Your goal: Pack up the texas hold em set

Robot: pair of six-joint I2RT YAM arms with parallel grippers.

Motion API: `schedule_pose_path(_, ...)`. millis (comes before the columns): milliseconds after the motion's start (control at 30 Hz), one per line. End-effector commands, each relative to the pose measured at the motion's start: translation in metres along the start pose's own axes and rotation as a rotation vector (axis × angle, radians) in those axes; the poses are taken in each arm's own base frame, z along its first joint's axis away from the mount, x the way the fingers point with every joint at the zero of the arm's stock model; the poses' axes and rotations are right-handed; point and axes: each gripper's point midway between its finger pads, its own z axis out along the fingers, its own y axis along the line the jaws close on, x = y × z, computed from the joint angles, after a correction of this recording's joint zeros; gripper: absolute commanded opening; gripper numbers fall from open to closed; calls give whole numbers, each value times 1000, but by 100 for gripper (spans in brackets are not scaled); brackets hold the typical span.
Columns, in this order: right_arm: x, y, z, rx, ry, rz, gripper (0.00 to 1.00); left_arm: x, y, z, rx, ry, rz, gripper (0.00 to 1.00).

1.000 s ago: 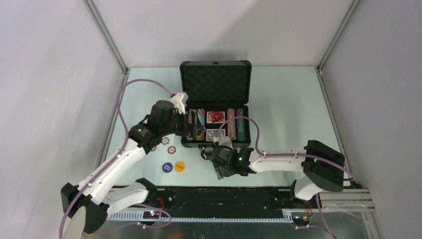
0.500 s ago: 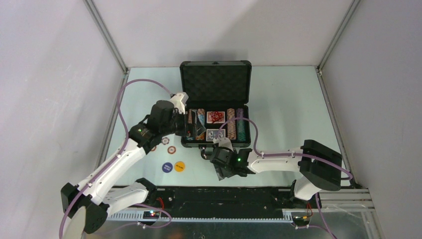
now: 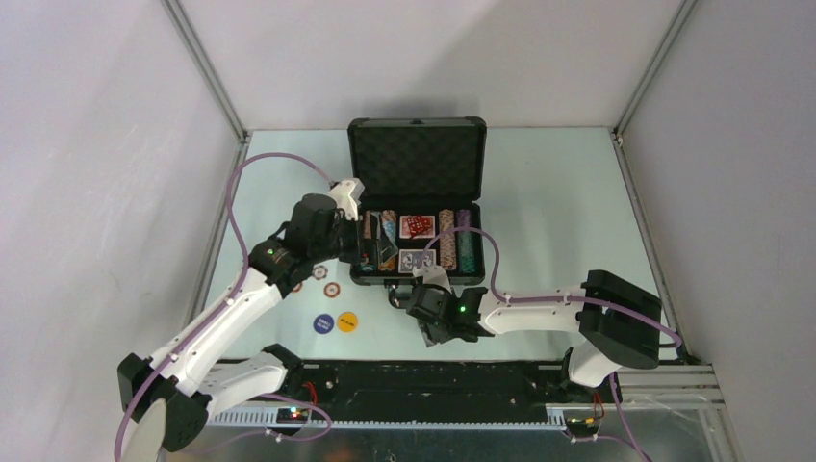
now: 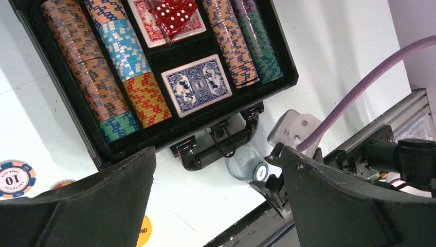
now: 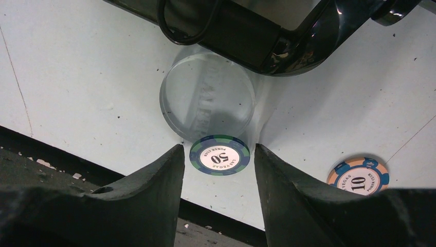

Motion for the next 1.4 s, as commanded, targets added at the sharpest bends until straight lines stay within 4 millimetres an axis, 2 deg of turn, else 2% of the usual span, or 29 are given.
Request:
schedule_pose_path(0,9,-4,4,19,15,2,55,-8,-6,-3,23,-26,-11,96)
schedule_pose_path(167,6,-4,2,17,8,5,52,-9,-5,-4,22,-28,-11,96)
schedule_pose_path(333,2,-3,0,8,-8,11,44,-9,-6,-4,23,-30,-9,96)
schedule_pose_path(600,-12,2,-9,-24,-57,33,42,-9,-6,-5,23,-32,-10,96)
schedule_pose_path(700,-21,1,-21,-34,-94,47,42,-10,-6,-6,20,-39,-11,96)
schedule_pose_path(900,-45,5,-54,-97,-202,54,42,-18,-6,-12,13,-76,-16,96)
schedule_pose_path(1100,-64,17,-97,-198,-335,-64,43,-26,-12,-18,28,-99,-46,96)
schedule_pose_path(1233,-71,20,-130,-269,-415,-149,42,-21,-23,-23,90,-77,-61,95)
schedule_pose_path(1367,-72,25,-163,-379,-473,-232,42,-5,-40,-30,198,-22,-83,94)
